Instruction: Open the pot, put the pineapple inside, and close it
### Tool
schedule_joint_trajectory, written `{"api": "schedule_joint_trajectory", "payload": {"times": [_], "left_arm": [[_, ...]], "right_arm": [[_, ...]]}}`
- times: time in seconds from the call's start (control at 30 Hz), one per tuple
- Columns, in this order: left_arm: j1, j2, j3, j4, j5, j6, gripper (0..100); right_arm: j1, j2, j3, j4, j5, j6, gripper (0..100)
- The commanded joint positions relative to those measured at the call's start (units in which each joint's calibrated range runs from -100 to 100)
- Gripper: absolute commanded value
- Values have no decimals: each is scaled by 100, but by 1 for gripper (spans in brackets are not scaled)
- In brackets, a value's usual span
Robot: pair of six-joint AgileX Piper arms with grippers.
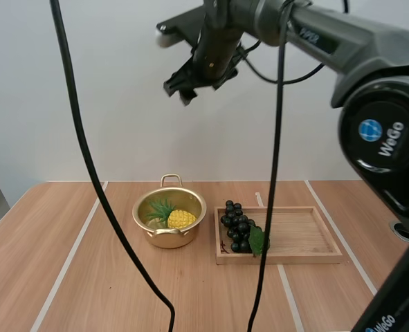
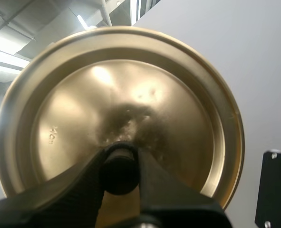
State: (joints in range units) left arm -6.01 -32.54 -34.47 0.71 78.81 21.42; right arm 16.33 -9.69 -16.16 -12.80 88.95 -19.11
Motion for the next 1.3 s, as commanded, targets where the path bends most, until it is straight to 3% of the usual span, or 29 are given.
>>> {"api": "schedule_joint_trajectory", "payload": {"times": [0.0, 0.37, 0.53, 0.73, 0.77, 0.83, 0.9, 1.27], "left_arm": [[-2, 9, -31, 72, -75, -73, 0], [-2, 9, -31, 38, -54, -73, 0], [-2, 9, -13, 4, 218, -73, 0], [-2, 83, 13, 4, 707, -85, 0], [-2, 154, 13, 4, 853, -135, 0], [-2, 230, 13, 4, 1124, -192, 0], [-2, 353, 13, 4, 1436, -192, 0], [-2, 1226, 13, 4, 2119, -337, 0]], "right_arm": [[-161, -441, -294, -666, 183, 351, 100], [-1236, -1501, -512, -897, 139, 351, 100], [-1724, -1564, -483, -887, 242, 777, 100], [-1834, -1564, 159, -781, -146, 846, 100], [-1834, -1564, 332, -781, -262, 846, 93], [-1834, -1564, 695, -781, -546, 846, 51], [-1834, -1564, 1086, -781, -781, 873, 0], [-1834, -1564, 3272, -781, -2169, 896, 0]]}}
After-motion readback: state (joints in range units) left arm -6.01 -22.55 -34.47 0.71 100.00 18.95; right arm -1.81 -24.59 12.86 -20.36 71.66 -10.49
